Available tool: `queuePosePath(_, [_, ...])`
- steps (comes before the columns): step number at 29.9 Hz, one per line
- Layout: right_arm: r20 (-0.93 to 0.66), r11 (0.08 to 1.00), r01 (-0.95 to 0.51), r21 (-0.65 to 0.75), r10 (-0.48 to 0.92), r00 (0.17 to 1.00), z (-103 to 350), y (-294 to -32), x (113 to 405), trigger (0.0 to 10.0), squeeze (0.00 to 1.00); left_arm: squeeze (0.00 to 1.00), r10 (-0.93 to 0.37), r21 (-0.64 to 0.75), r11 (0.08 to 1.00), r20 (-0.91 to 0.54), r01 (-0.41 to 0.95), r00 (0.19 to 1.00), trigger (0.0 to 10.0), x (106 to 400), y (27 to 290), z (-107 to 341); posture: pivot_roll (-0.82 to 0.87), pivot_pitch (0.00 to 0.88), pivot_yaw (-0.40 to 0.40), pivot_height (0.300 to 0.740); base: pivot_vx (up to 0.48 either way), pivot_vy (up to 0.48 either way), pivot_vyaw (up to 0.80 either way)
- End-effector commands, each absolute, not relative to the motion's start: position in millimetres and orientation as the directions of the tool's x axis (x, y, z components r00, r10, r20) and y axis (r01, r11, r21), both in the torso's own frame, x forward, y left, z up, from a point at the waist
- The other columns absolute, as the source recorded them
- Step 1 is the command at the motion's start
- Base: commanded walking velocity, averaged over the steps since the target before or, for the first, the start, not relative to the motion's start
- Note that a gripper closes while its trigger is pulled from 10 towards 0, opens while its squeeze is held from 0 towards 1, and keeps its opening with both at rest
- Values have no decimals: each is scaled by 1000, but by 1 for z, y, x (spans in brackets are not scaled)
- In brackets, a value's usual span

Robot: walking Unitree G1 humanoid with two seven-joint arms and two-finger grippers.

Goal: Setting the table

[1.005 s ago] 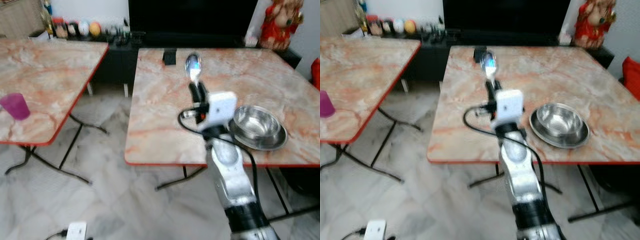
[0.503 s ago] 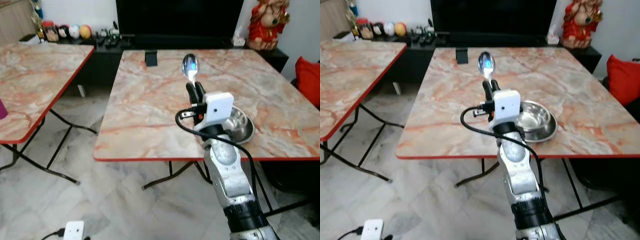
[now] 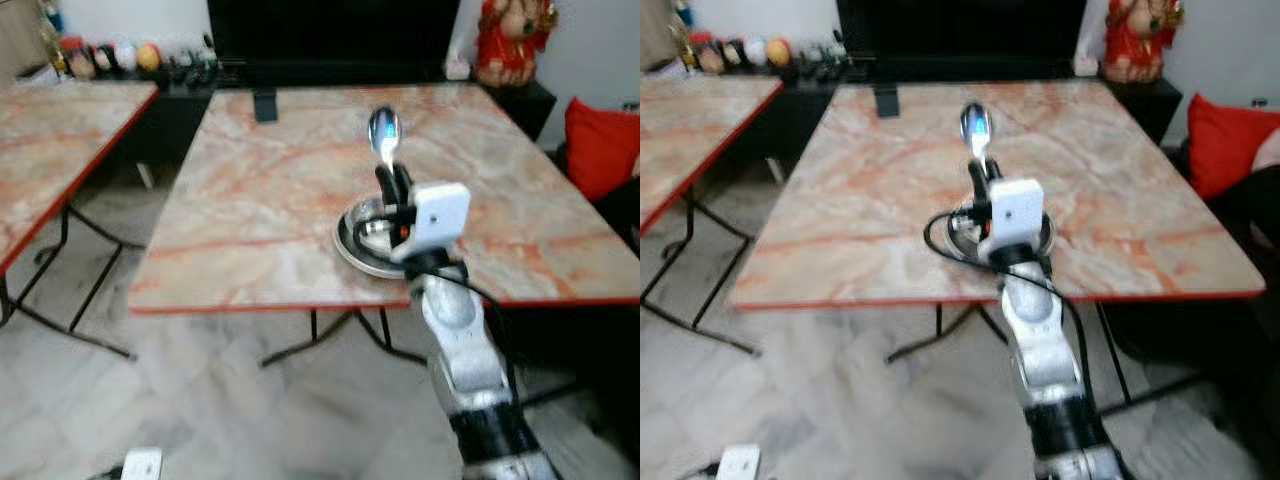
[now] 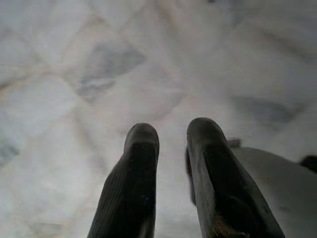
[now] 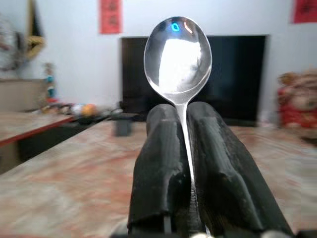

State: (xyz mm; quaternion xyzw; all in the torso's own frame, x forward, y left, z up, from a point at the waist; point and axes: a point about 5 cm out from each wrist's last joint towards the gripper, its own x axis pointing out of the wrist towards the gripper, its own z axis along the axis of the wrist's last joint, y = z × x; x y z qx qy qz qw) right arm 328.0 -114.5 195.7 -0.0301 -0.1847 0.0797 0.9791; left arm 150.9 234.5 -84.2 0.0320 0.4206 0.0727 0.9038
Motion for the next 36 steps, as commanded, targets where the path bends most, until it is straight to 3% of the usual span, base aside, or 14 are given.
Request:
queuePosePath(1, [374,982,-169,-88,190,908,201,-105,327,10000,0,0,171,128,985,-769,-115,616,10000,146,241,-85,-62,0,15,707,0,0,0])
queuePosePath(24, [389,989,-120,-88,145,910,204,-115,331,10000,0,0,168,123,986,-767,-115,620,10000,146,242,-84,-70,0,20,707,0,0,0])
queuePosePath(36, [389,988,-136,-80,156,908,205,-111,332,10000,0,0,168,120,986,-756,-118,632,10000,150,241,-83,-67,0,18,707,251,0,0])
